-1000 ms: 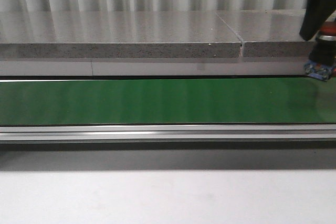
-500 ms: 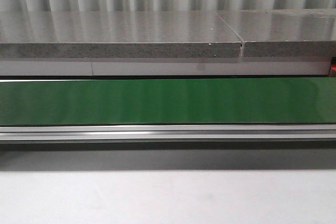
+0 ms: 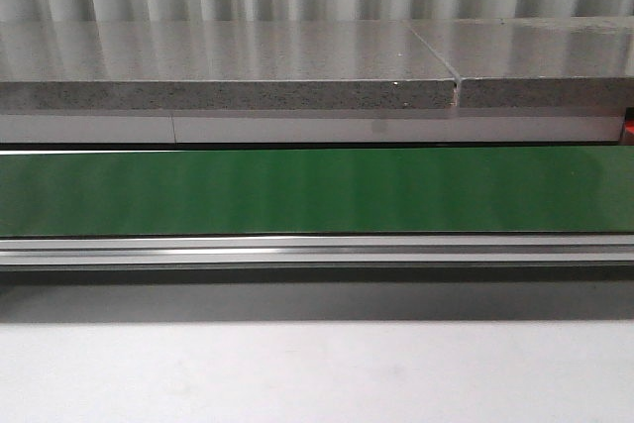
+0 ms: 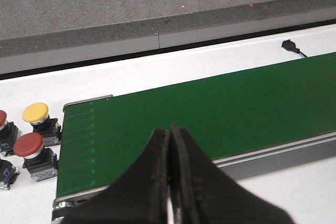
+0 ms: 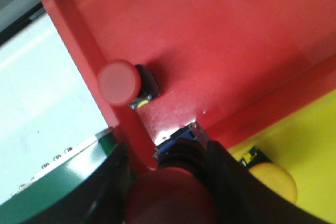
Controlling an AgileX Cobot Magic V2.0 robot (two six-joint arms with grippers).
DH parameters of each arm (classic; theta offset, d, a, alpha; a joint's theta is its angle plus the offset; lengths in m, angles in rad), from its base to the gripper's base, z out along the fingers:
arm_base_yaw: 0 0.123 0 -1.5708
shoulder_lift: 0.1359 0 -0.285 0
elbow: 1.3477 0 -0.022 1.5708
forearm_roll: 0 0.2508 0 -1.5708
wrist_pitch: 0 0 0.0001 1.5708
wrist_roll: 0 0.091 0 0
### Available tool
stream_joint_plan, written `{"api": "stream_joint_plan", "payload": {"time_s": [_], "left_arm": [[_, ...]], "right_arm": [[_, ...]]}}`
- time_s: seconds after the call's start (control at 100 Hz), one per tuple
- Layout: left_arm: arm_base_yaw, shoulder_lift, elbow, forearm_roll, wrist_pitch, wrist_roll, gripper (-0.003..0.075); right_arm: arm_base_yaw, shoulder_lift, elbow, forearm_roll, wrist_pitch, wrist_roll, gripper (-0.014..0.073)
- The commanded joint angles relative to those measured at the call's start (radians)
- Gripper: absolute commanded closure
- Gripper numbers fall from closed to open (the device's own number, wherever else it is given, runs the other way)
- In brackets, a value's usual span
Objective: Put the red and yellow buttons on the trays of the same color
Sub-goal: 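Carry the red button into the red tray and open the right gripper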
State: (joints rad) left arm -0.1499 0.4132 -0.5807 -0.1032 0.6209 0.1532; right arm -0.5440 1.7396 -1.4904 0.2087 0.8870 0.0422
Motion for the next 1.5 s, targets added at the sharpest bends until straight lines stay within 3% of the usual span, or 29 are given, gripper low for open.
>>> {"api": "stream_joint_plan", "payload": {"time_s": [0.0,0.31,1.21,1.3,1.49], "left_arm": [[-0.007,0.006,-0.027,-0.015,-0.072,-0.001,0.0741],[-0.007,0.006,-0.027,-0.015,-0.072,-0.001,0.0741],[-0.007,0.006,-0.027,-0.015,-0.072,-0.001,0.0741],[-0.007,0.006,-0.027,-0.015,-0.072,-0.001,0.0741],[-0.007,0.006,-0.027,-0.015,-0.072,-0.001,0.0741]], "right_arm": [[-0.006,-0.007,-0.08,0.016,-0.039,0.002,0.0347],[-0.006,0.138,-0.207,0.07,-0.042,0.013,0.0347],[-0.006,0.318,-0.215,0.095,-0.21,0.016,0.0338],[-0.006,0.319,-0.215,0.095,-0.218,0.015,0.0286],[-0.006,0.319,-0.215,0.095,-0.218,0.015,0.002]]}}
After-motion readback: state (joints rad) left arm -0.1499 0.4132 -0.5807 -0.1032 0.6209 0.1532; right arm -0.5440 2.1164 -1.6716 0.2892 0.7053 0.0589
